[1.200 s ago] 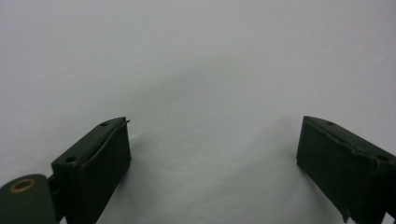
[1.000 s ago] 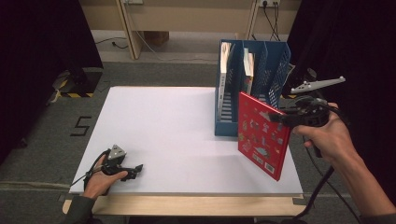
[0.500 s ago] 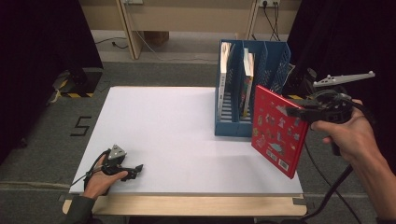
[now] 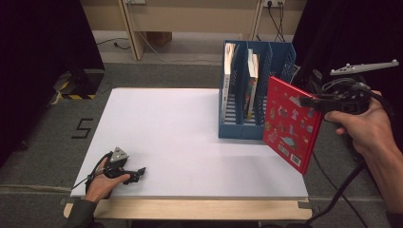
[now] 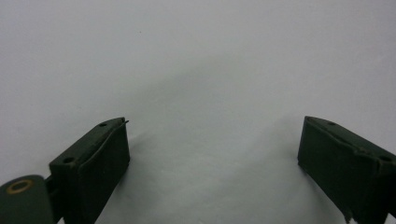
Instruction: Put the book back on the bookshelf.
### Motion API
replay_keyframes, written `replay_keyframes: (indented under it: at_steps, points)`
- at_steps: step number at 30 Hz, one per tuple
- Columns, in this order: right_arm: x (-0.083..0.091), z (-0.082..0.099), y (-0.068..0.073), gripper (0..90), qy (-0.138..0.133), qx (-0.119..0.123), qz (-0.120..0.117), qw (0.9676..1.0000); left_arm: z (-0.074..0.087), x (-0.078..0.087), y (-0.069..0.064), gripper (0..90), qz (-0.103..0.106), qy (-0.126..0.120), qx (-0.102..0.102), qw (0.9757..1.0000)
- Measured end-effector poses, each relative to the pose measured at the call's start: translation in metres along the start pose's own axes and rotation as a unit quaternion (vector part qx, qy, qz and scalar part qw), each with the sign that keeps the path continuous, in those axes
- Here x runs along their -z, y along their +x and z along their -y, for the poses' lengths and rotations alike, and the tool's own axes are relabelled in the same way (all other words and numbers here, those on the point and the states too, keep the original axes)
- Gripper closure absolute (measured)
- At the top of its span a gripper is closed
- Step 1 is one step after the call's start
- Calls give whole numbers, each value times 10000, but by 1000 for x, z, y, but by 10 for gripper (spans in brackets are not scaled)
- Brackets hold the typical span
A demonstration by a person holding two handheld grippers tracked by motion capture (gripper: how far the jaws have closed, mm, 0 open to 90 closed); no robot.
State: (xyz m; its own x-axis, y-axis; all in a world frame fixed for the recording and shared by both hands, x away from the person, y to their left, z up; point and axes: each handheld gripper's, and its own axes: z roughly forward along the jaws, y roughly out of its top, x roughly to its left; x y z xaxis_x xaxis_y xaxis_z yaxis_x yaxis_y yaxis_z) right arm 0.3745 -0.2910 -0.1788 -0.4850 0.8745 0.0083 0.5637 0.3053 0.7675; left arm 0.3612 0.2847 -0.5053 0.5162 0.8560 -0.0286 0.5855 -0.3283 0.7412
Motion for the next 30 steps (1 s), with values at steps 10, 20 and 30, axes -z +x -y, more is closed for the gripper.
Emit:
replay_keyframes:
  at_steps: [10,20,30]
  points:
    - [-9,-21,-7,797,-81,-31,75,9999,0,0,0,78,4,0,1,10000]
    - [-12,-43,-22,797,-176,-156,361,9991,0,0,0,77,7,-1,-4,10000]
    - [-32,-56,-38,797,-167,-307,619,9975,0,0,0,74,5,3,-2,10000]
